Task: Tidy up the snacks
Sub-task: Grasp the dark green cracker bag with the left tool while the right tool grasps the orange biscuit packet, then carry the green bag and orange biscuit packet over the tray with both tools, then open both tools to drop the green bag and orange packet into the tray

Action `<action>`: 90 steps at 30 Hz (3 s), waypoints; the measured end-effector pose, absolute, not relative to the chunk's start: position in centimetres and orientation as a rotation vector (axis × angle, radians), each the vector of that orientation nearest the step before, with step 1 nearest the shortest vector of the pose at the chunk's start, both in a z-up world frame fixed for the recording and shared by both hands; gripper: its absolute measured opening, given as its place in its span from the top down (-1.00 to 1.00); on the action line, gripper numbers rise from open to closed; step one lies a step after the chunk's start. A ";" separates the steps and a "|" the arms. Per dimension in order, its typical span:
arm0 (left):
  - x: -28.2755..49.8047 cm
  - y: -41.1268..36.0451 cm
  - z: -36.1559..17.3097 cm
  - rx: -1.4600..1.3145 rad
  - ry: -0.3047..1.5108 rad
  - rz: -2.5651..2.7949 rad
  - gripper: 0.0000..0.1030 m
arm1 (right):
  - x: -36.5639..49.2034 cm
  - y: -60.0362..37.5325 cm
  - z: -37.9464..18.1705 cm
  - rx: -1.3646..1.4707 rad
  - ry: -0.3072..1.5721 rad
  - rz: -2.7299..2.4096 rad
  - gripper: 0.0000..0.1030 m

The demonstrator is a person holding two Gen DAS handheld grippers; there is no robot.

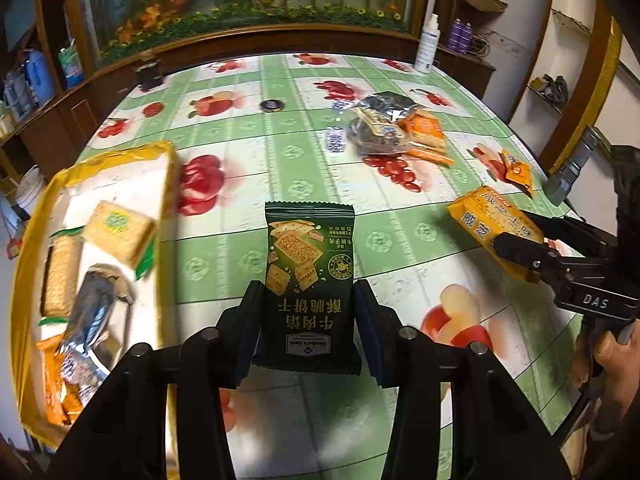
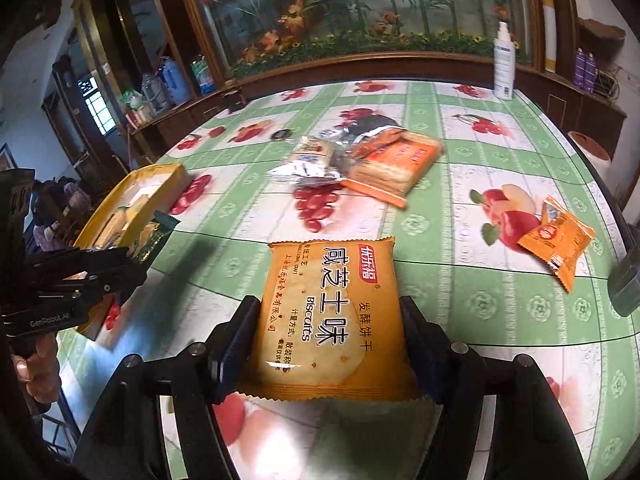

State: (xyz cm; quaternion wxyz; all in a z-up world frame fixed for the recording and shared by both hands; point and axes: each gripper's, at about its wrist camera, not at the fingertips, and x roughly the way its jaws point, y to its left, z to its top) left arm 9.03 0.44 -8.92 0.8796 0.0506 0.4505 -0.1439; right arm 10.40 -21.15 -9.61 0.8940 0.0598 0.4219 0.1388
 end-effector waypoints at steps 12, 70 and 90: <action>7.3 5.9 -7.9 0.054 0.912 -0.192 0.16 | 10.2 -14.5 -7.2 0.102 0.839 0.432 -0.36; 16.0 20.0 -9.9 -0.047 0.970 0.082 0.16 | 24.5 8.1 -8.6 0.033 0.860 0.749 -0.36; 13.8 17.7 -8.9 -0.008 0.974 0.125 -0.31 | 22.1 3.4 -7.8 0.059 0.840 0.697 -0.39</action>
